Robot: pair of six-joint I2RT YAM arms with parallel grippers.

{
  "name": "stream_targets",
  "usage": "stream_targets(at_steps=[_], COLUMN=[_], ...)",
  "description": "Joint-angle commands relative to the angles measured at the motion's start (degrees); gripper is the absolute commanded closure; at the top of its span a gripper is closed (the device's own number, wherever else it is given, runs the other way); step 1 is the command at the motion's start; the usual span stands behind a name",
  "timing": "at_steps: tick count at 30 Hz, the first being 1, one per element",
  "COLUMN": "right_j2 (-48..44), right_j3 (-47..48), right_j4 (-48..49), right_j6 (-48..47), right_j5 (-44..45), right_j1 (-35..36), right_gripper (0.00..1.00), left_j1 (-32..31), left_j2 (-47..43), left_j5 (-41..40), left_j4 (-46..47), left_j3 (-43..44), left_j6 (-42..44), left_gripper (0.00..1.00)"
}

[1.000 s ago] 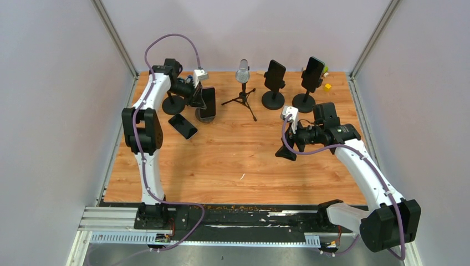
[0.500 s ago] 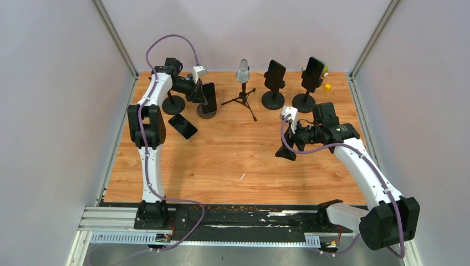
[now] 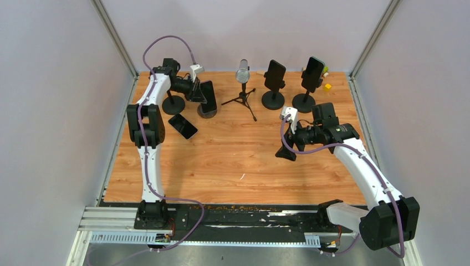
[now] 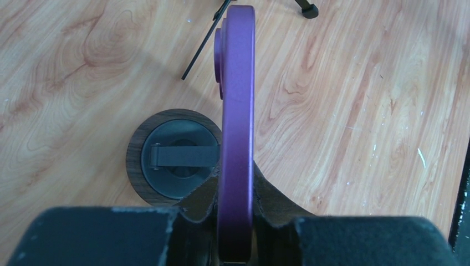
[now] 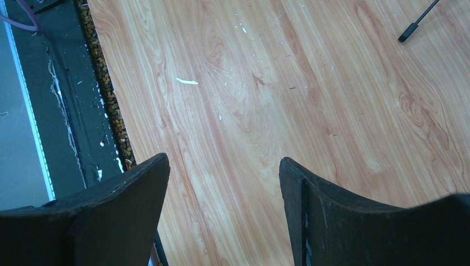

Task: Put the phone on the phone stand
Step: Place the phone stand with the phone at the center of the board.

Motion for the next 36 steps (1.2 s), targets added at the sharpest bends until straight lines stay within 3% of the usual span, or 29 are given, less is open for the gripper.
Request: stream_targets(at_steps=[1, 13, 17, 19, 32, 36], right_j2=[0.1, 0.2, 0.2, 0.2, 0.2, -0.1], right_j3=[0.1, 0.1, 0.1, 0.1, 0.2, 0.1], right_j4=[1.7, 1.7, 1.8, 1.6, 1.7, 1.7], right_j6=[-1.3, -1.3, -1.3, -1.3, -1.2, -1.2], right_j5=[-0.6, -0.6, -0.6, -0.7, -1.1, -1.2], right_j1=[-0.1, -0.1, -0.1, 0.0, 0.0, 0.0], right_gripper=[0.27, 0.27, 0.27, 0.27, 0.27, 0.27], left_j1=[0.5, 1.0, 1.3, 1.5, 1.6, 1.6], left_j2=[0.2, -1.0, -3.2, -4.7, -17.1, -22.8], left_j5=[0.4, -1.5, -2.5, -2.9, -6.6, -11.2], left_j4=[3.4, 4.2, 5.4, 6.3, 10.3, 12.7], left_j3=[2.6, 0.9, -1.4, -3.0, -17.0, -22.2], left_j6=[-0.7, -1.4, -1.6, -1.8, -0.5, -1.7], left_gripper=[0.73, 0.51, 0.29, 0.23, 0.16, 0.15])
